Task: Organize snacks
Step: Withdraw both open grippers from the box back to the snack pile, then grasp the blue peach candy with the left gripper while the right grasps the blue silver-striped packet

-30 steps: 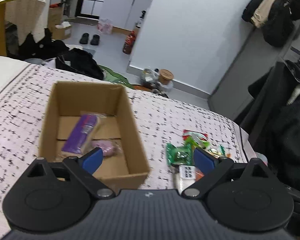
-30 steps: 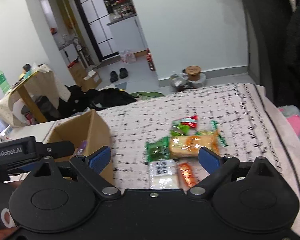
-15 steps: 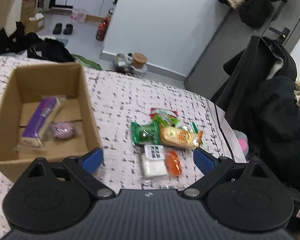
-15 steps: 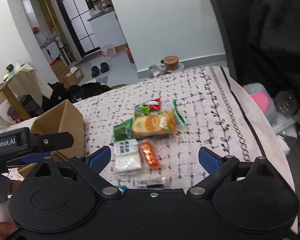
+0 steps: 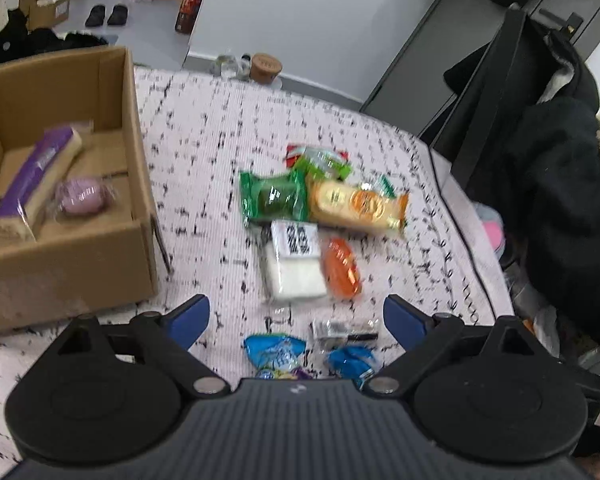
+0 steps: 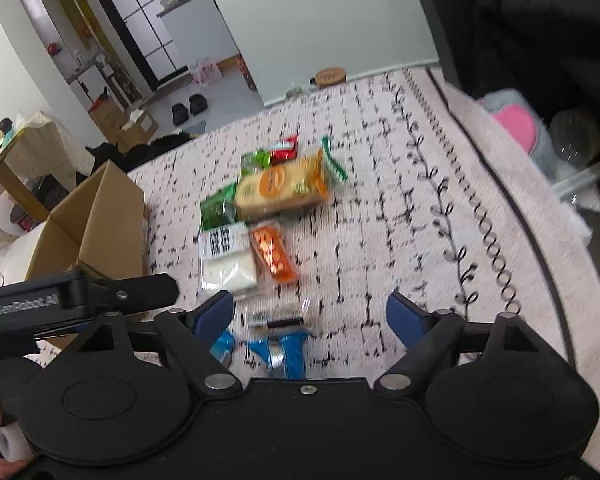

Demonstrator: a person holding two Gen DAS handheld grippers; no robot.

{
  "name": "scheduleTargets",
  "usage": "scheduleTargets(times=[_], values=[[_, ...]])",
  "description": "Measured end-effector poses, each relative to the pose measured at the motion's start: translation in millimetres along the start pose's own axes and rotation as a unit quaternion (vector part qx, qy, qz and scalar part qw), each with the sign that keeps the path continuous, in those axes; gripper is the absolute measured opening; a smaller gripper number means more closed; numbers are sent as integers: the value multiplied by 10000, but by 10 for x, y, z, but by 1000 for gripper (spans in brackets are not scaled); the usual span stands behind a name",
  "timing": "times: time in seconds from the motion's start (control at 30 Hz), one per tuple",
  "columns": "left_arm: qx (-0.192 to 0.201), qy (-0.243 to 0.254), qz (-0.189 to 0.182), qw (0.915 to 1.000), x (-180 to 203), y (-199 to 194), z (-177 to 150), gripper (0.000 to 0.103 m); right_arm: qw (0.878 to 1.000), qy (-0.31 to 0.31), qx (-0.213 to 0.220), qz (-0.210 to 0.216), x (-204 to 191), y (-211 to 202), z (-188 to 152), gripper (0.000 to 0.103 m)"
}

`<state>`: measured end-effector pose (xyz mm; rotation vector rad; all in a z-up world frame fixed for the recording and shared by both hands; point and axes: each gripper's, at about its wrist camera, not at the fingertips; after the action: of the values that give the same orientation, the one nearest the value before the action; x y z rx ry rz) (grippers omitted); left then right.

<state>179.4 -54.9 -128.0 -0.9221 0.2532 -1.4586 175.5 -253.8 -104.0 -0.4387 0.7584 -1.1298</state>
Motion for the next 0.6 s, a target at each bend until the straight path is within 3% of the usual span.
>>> scheduleTargets(times=[0.23, 0.43, 0.6], values=[[-352, -54, 8, 9994, -29, 204, -175, 83, 9990, -105, -432, 105, -47, 121, -174, 60], [-663, -111, 84, 9977, -52, 350, -286, 63, 9976, -247, -618, 176, -103, 160, -265, 56], [-737, 81, 120, 9972, -35, 413, -319, 59, 9969, -345, -684, 182, -123, 232, -317, 51]])
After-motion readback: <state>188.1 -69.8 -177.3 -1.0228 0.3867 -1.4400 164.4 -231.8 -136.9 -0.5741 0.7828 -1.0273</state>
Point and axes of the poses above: each gripper's, at about its wrist camera, not at the fingertips, and y roughly the way its jaws point, x to its right, z to its top, and after that the axes turned 10 degrees about x, right-handed
